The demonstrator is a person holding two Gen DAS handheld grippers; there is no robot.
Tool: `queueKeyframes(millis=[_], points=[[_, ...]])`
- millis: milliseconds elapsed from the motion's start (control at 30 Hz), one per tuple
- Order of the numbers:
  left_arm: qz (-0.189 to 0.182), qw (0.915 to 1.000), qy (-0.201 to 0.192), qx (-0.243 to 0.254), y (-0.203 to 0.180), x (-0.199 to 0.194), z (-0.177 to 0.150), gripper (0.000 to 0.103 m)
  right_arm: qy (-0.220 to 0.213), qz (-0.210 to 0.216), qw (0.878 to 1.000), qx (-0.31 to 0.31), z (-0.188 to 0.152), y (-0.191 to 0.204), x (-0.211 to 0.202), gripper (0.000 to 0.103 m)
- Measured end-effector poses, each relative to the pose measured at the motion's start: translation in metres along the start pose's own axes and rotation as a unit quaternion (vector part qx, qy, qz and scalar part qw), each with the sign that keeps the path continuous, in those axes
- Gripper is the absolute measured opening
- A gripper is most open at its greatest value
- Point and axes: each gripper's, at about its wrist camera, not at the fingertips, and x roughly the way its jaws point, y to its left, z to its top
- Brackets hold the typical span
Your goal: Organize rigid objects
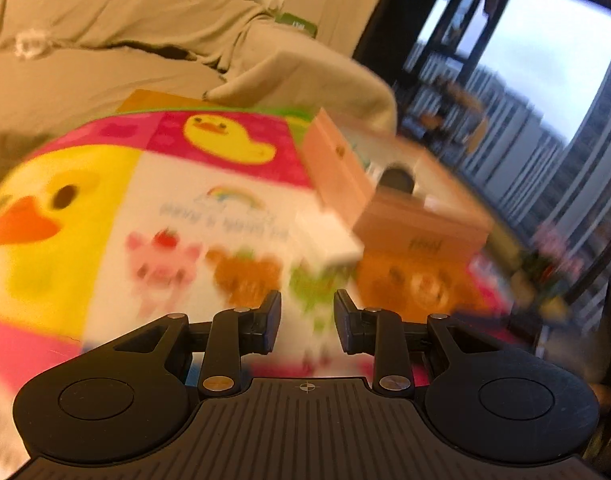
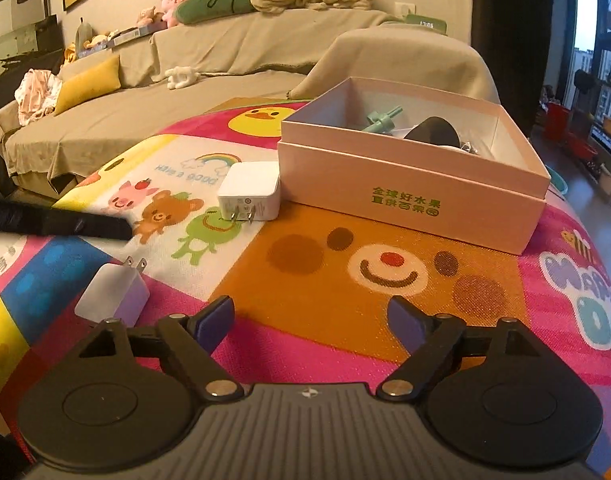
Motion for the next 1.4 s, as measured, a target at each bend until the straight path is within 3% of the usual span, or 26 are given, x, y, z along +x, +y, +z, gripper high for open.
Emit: queueKeyframes(millis=[67, 133, 233, 367, 600, 733, 800, 933, 1033, 1133, 1267, 1400], points=[[-0.024, 0.999, 0.0, -0.037, 0.013, 0.019, 0.021, 0.032, -0.004, 0.0, 1.0, 0.012, 0.0, -0.003, -0.001, 0.085], [-0.025, 0.9973, -0.005, -0.068, 0.024, 0.042, 0.043, 0.032, -0.007, -0.001, 1.0, 0.029, -0.001, -0.009, -0.003, 0.085], [0.002, 0.998, -0.005, -0.063, 0.029, 0.074, 0.067, 0.031, -0.01, 0.004, 0.999, 0.043, -0.001, -0.014, -0.003, 0.085], [0.015, 0.9986, 0.04, -0.033, 0.025, 0.109, 0.072, 0.03, -0.01, 0.006, 0.999, 0.042, -0.001, -0.013, -0.003, 0.086], [-0.041, 0.997, 0.059, 0.027, 0.011, 0.099, 0.047, 0.025, -0.013, 0.018, 0.998, 0.054, 0.0, -0.018, -0.004, 0.087], [-0.051, 0.9934, 0.074, 0.071, -0.001, 0.087, 0.034, 0.024, -0.013, 0.018, 0.998, 0.054, -0.001, -0.018, -0.005, 0.087], [-0.039, 0.9939, 0.078, 0.067, -0.004, 0.078, 0.03, 0.025, -0.013, 0.018, 0.998, 0.054, -0.001, -0.017, -0.005, 0.087], [0.044, 0.9919, 0.067, 0.098, -0.022, 0.046, 0.024, 0.025, -0.02, -0.016, 0.998, 0.055, -0.002, -0.018, -0.012, 0.087], [0.031, 0.9861, 0.1, 0.129, -0.034, 0.032, 0.013, 0.025, -0.03, -0.045, 0.997, 0.061, -0.006, -0.029, -0.021, 0.087], [0.03, 0.9813, 0.146, 0.122, -0.037, 0.039, 0.005, 0.025, -0.033, -0.086, 0.992, 0.09, -0.009, -0.051, -0.025, 0.087], [0.028, 0.9818, 0.149, 0.114, -0.046, 0.05, 0.005, 0.026, -0.032, -0.059, 0.984, 0.165, -0.013, -0.08, -0.027, 0.087], [0.027, 0.981, 0.152, 0.118, -0.058, 0.063, 0.006, 0.028, -0.037, -0.059, 0.984, 0.163, -0.015, -0.079, -0.024, 0.088]])
